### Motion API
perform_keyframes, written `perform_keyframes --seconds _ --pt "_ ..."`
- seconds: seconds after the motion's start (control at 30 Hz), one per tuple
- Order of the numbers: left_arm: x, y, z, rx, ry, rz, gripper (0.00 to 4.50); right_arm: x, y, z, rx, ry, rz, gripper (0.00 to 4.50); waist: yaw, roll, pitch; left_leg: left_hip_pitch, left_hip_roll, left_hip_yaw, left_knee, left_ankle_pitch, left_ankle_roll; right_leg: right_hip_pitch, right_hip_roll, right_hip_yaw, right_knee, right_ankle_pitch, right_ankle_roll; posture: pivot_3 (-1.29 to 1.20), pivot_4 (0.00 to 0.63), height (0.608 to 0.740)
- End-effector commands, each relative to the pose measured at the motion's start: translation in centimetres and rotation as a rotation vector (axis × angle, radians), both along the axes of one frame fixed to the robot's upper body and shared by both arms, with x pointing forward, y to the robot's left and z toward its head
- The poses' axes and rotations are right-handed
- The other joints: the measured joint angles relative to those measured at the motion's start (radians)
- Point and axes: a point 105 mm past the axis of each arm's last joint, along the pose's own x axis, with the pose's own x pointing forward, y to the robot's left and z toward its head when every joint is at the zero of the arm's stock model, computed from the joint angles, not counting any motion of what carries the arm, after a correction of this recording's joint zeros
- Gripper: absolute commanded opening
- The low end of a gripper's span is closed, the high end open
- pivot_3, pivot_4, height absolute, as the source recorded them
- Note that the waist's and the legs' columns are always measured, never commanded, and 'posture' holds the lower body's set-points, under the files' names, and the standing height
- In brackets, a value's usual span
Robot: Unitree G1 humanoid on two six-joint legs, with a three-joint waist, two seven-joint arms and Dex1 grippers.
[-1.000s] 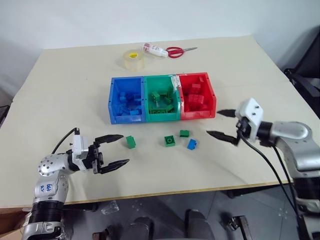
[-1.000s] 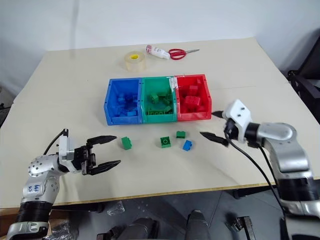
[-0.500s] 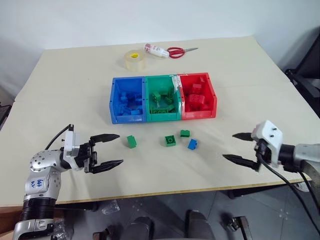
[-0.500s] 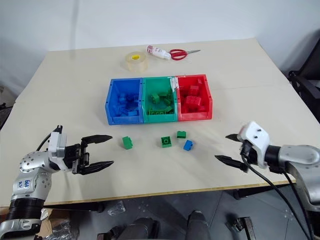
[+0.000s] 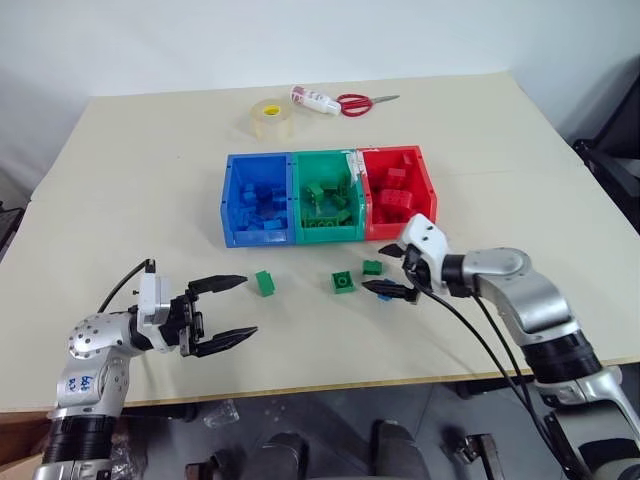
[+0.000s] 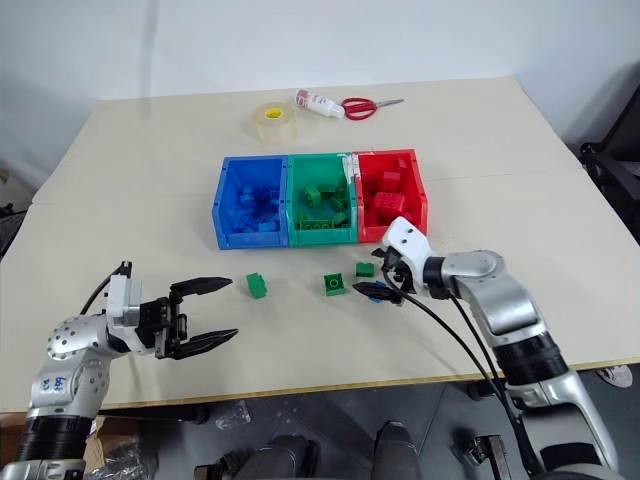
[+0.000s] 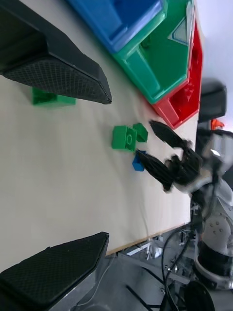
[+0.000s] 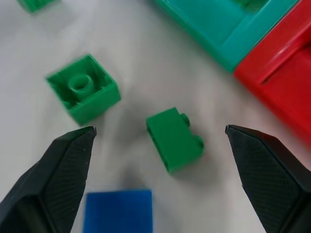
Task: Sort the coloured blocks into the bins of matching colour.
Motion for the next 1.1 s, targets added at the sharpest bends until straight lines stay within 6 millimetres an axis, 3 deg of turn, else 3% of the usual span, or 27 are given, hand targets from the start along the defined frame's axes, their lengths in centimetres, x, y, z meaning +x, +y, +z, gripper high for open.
perform_keyframes --seconds 0.03,0.3,0.43,0.57,0.77,0.9,1.1 --pt "-0.5 0.2 0.9 -0.008 -0.044 0.021 4.50 0.5 0.4 0.7 -0.013 -0.025 0.014 3.59 -0.001 0.000 0.000 0.000 0.000 0.000 0.000 0.000 0.000 0.000 0.000 0.000 0.000 0.000 0.000 0.00 0.150 0.740" --pt "-0.5 0.1 1.0 -0.012 -0.045 0.032 4.50 -0.3 1.0 2.6 0.004 -0.073 0.060 0.89 0.000 0.000 0.000 0.000 0.000 0.000 0.000 0.000 0.000 -0.001 0.000 0.000 0.000 0.000 0.000 0.00 0.150 0.740" --pt "-0.3 0.0 1.0 -0.014 -0.047 0.026 4.50 -1.2 1.6 5.9 0.094 -0.140 0.097 0.88 0.001 0.000 0.000 0.000 0.000 0.000 0.000 0.000 0.000 -0.001 0.000 0.000 0.000 0.000 0.000 0.00 0.150 0.740" --pt "-0.1 -0.1 1.0 -0.015 -0.048 0.022 4.50 -0.8 2.3 8.4 0.147 -0.215 0.100 0.88 0.000 0.000 0.000 0.000 0.000 0.000 0.000 0.000 0.000 -0.001 0.000 0.000 0.000 0.000 0.000 0.00 0.150 0.740" --pt "0.3 -0.7 0.9 -0.022 -0.053 0.017 4.50 3.6 4.6 11.2 0.210 -0.313 0.050 0.88 -0.022 0.000 0.000 0.000 0.001 0.001 0.000 0.000 -0.001 -0.002 0.001 0.000 0.002 0.000 0.000 0.00 0.150 0.740" --pt "0.4 -0.9 1.0 -0.026 -0.065 0.015 4.50 5.7 5.1 11.9 0.226 -0.359 0.005 2.24 -0.026 0.000 0.000 0.000 0.000 0.000 -0.001 -0.001 0.000 -0.002 0.001 0.000 0.003 0.000 -0.001 0.00 0.150 0.740" --pt "0.3 -1.0 0.9 -0.030 -0.064 0.013 4.50 5.3 5.1 11.8 0.234 -0.384 0.039 4.29 -0.030 0.000 0.000 -0.002 0.000 0.000 -0.001 -0.001 0.000 -0.007 0.000 0.000 0.005 0.001 -0.002 0.00 0.150 0.740"
